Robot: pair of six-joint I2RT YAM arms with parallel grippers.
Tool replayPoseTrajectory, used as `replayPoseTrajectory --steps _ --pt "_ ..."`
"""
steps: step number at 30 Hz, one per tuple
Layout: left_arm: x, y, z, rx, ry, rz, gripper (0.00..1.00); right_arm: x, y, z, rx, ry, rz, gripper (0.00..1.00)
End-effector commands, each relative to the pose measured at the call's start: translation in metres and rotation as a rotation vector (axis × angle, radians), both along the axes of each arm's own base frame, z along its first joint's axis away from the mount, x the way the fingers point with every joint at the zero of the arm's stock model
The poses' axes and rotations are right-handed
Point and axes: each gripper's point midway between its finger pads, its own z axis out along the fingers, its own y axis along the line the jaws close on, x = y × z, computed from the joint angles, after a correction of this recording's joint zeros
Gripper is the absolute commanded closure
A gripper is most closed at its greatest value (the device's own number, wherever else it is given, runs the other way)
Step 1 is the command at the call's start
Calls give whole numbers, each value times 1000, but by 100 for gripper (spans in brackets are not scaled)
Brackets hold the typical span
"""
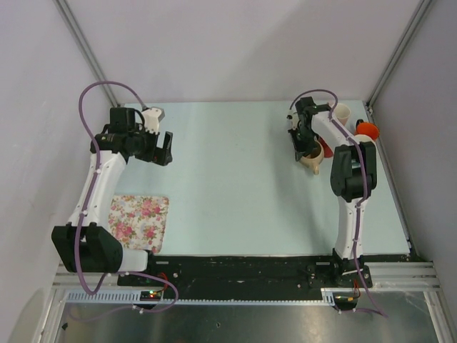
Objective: Turn the mug right side up
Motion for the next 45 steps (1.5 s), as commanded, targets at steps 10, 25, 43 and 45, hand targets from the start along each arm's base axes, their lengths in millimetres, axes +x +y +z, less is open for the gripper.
replayPoseTrajectory --steps 10,25,43,45 --pt "0 2 5 21 -31 -20 0 15 36 27 271 -58 49 78" --pt "-1 -3 10 -7 -41 -30 0 14 16 136 192 -345 26 2" --pt "21 25 -24 -19 -272 263 0 -107 -53 142 342 -1024 -449 1" --pt "18 27 -45 -27 -279 293 0 -118 -59 131 329 -1053 -489 1"
